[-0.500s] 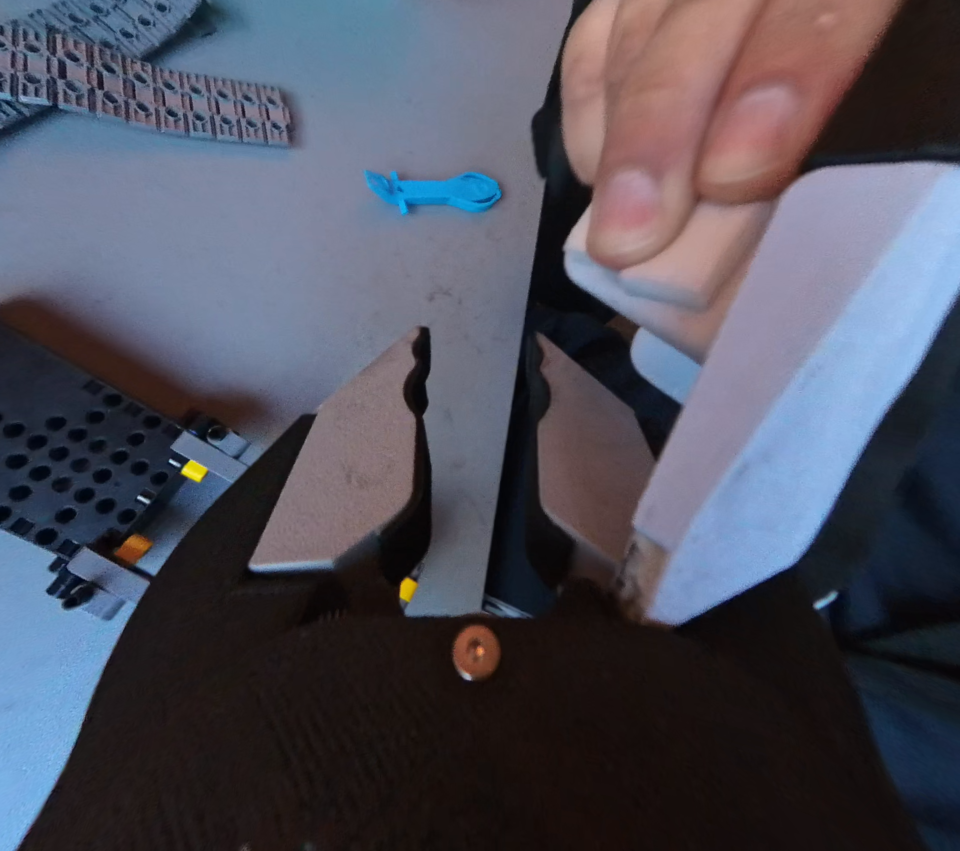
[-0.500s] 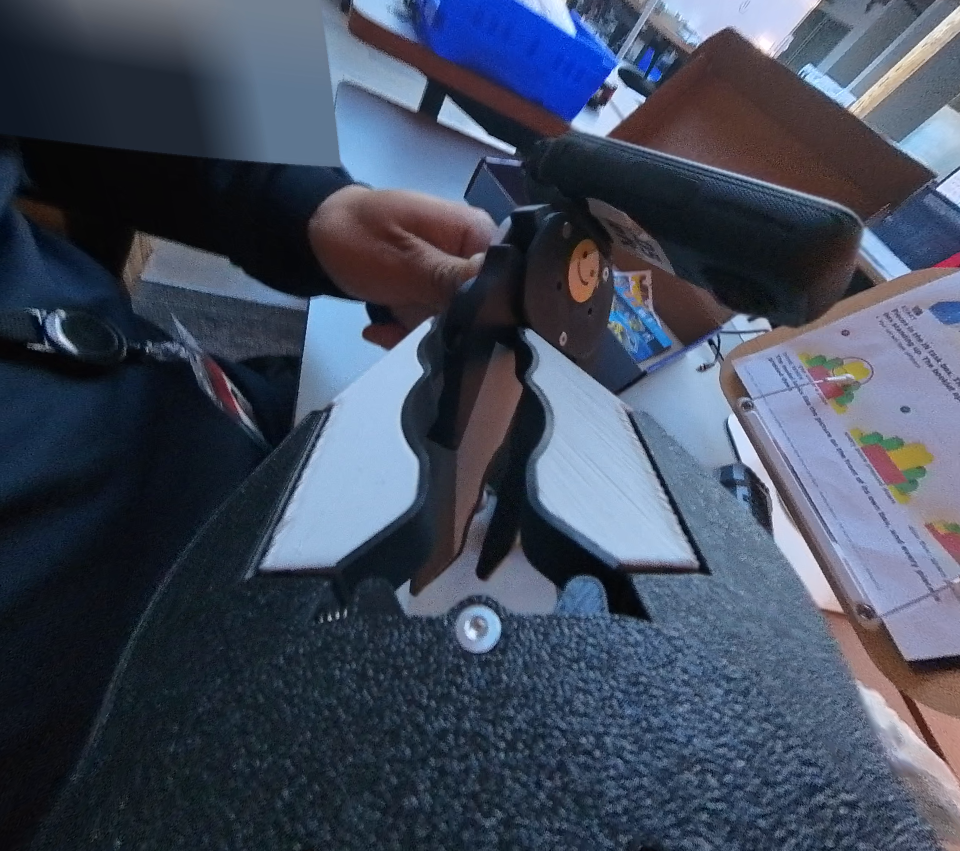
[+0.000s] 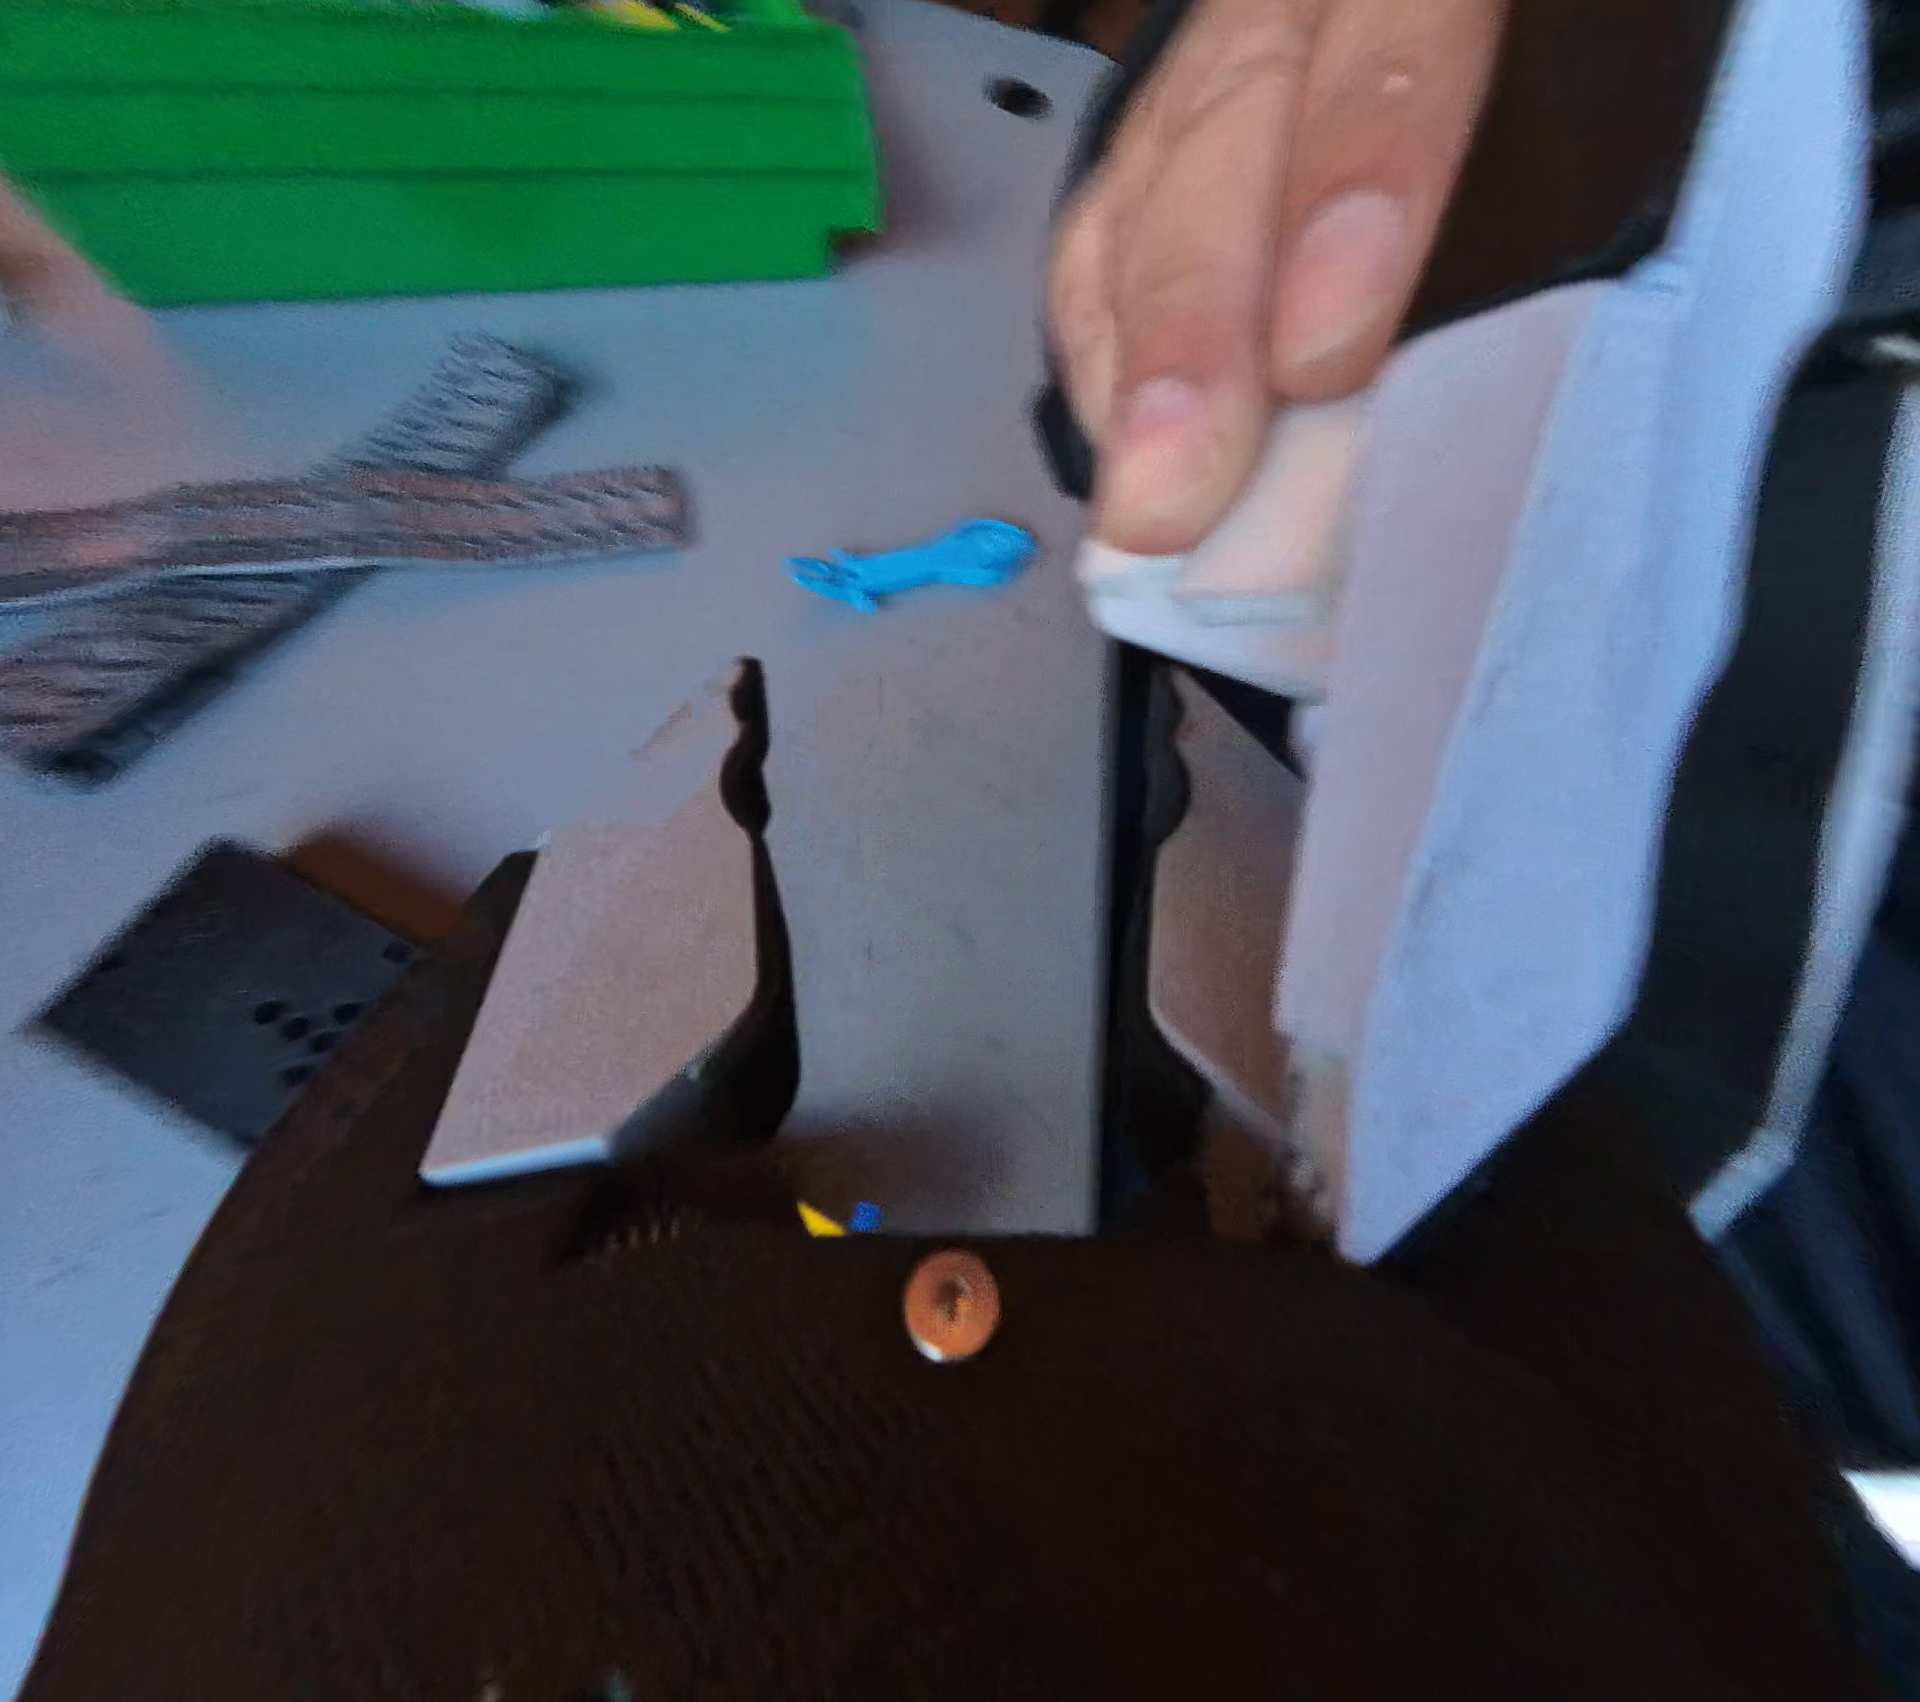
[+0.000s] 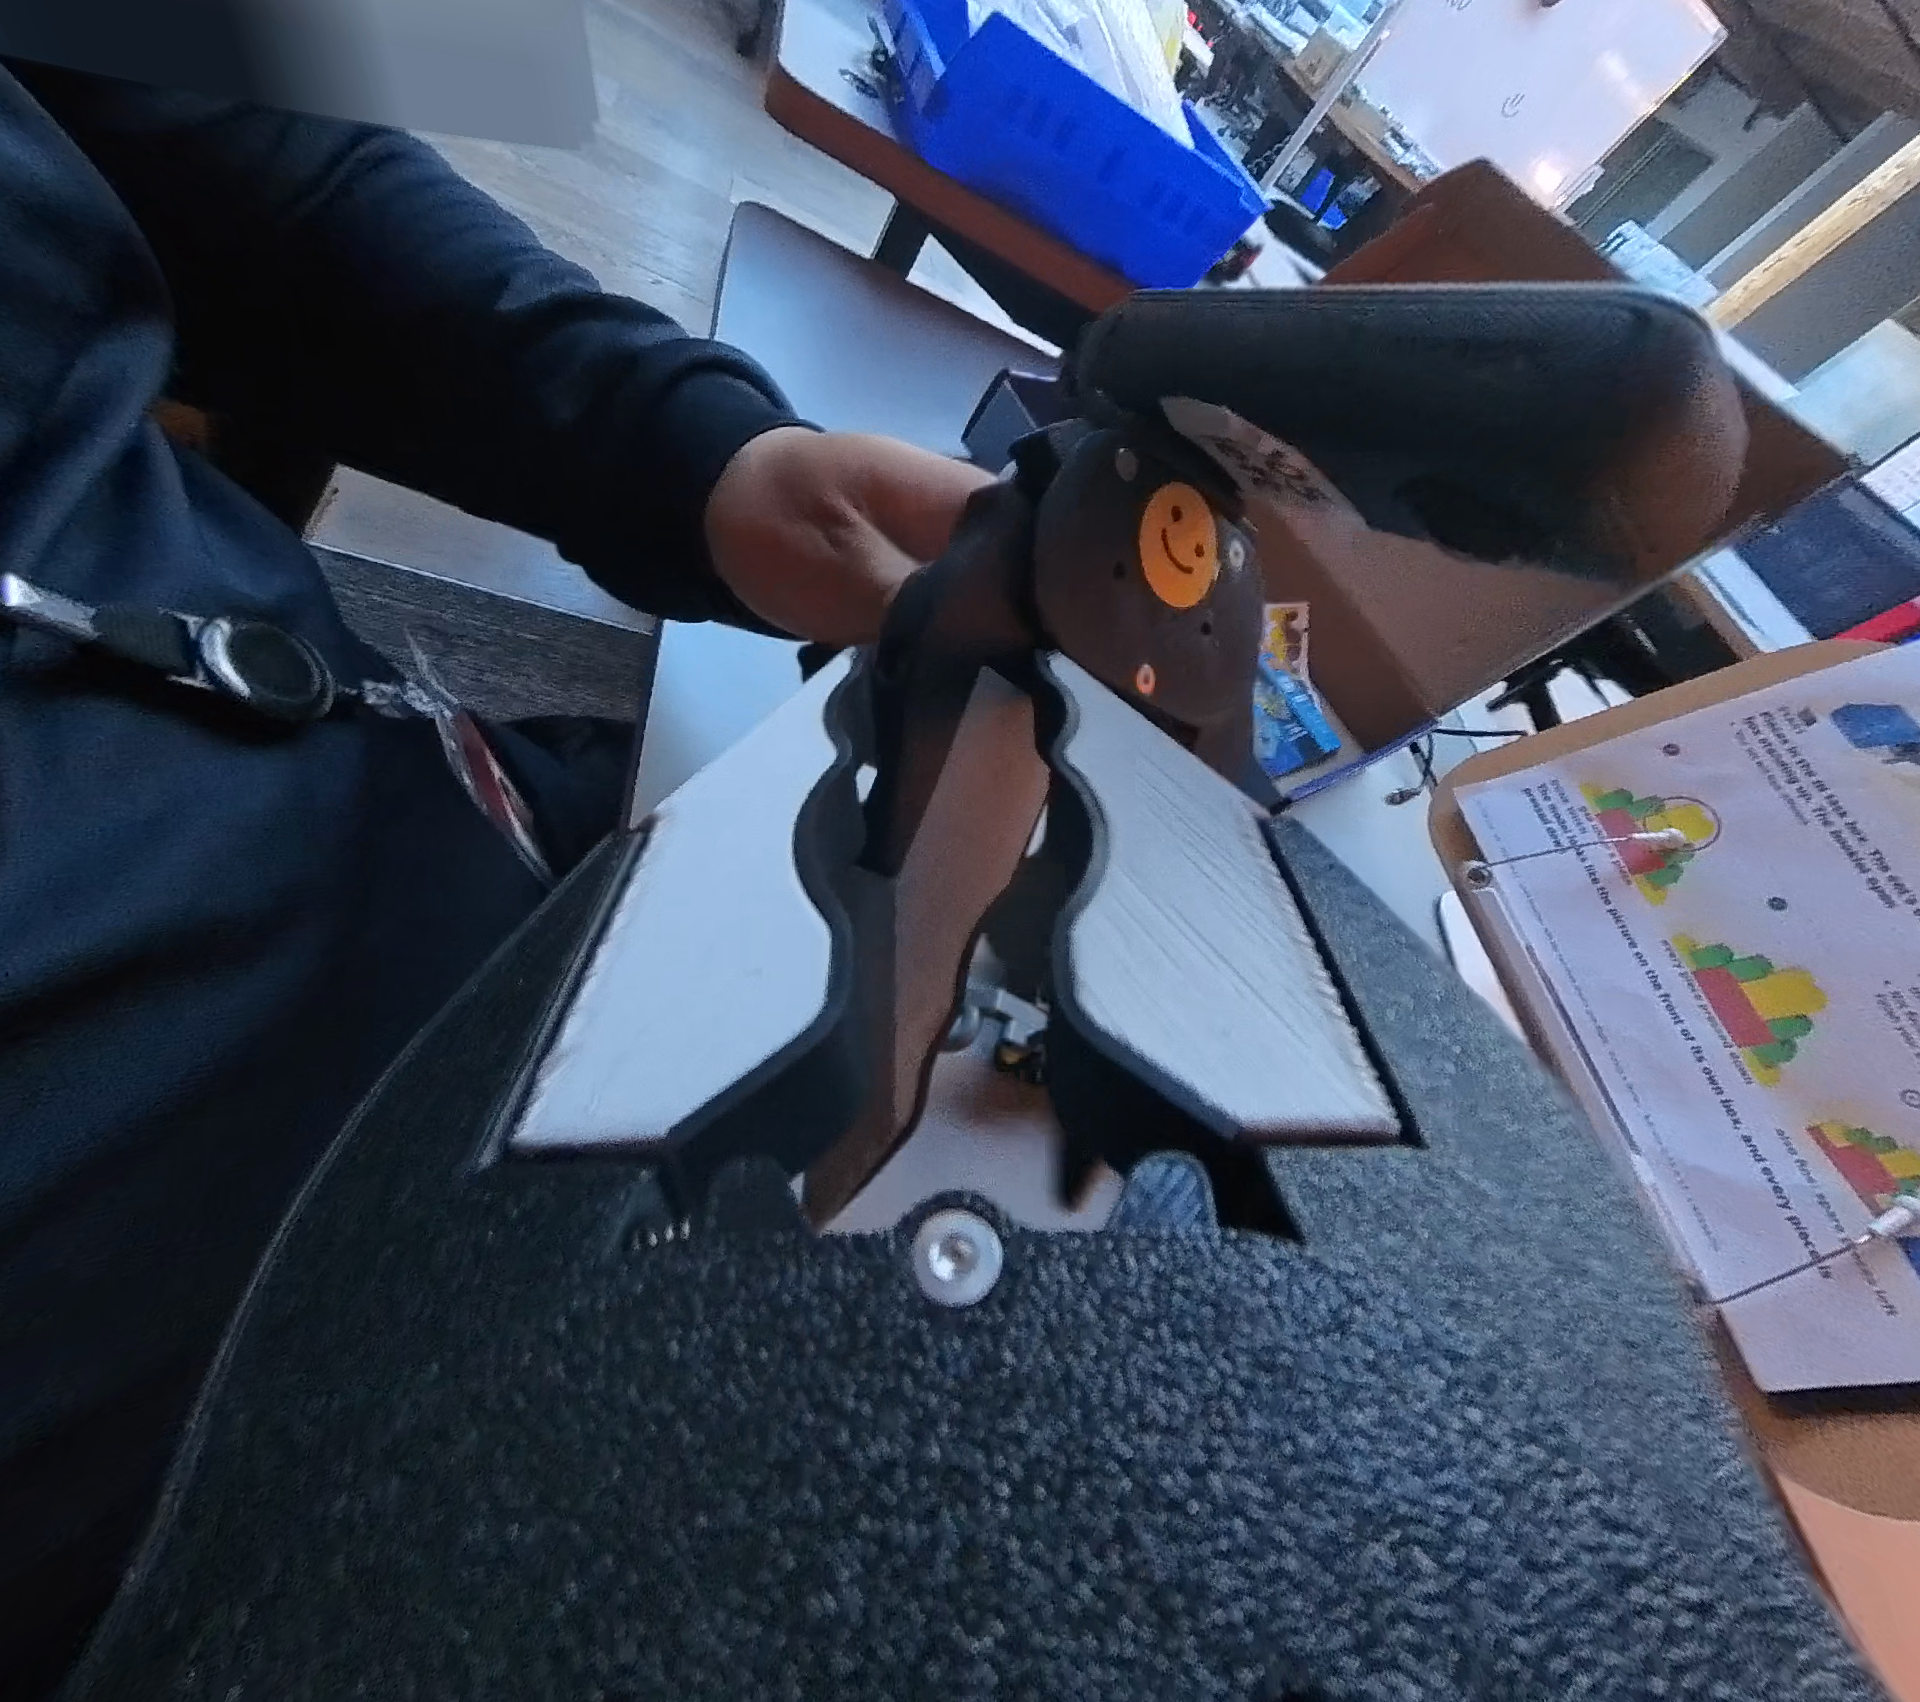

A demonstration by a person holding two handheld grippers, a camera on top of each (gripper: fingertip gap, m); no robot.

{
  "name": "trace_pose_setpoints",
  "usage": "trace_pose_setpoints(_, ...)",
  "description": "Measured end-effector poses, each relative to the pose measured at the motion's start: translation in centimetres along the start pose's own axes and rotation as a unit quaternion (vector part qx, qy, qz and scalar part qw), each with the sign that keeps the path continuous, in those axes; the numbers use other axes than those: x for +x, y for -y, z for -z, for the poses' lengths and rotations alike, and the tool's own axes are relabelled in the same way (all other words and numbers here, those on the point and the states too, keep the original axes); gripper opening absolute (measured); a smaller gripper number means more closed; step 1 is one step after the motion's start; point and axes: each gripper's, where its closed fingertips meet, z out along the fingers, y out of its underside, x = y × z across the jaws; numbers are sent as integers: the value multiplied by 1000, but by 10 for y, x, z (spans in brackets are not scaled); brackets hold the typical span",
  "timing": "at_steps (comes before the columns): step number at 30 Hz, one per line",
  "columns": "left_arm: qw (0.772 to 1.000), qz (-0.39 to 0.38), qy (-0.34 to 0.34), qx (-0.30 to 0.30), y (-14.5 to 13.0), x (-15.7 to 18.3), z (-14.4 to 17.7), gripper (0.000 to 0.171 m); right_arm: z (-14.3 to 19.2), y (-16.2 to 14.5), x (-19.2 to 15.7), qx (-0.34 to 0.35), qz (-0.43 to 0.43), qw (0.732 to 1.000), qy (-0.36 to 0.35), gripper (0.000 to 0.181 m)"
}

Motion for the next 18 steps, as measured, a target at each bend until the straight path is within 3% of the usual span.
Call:
trace_pose_setpoints(1, 998, -6, 67, 22, 6, -21, 5, 71, 1, 2, 3, 4, 1, 1000, -6, 28)
trace_pose_setpoints(2, 990, -14, 135, 35, 8, -43, 14, 67, 4, 3, 4, 11, -3, 1000, -7, 28)
trace_pose_setpoints(4, 963, -10, 261, 63, 9, -84, 37, 93, 12, 5, 14, 31, -23, 999, -19, 29)
trace_pose_setpoints(5, 951, -3, 300, 79, 10, -96, 47, 103, 17, 4, 23, 38, -35, 998, -34, 30)
trace_pose_setpoints(8, 912, -25, 386, 135, 16, -115, 74, 104, 26, -16, 49, 16, -68, 994, -81, 28)
trace_pose_setpoints(13, 826, -87, 515, 214, 19, -126, 118, 45, 20, -59, 70, -77, -100, 983, -132, 28)
trace_pose_setpoints(15, 833, -88, 513, 185, 11, -130, 113, 10, 21, -77, 86, -117, -103, 970, -188, 28)
trace_pose_setpoints(18, 859, -39, 490, 145, -8, -138, 99, 2, 24, -110, 106, -195, -117, 939, -259, 28)
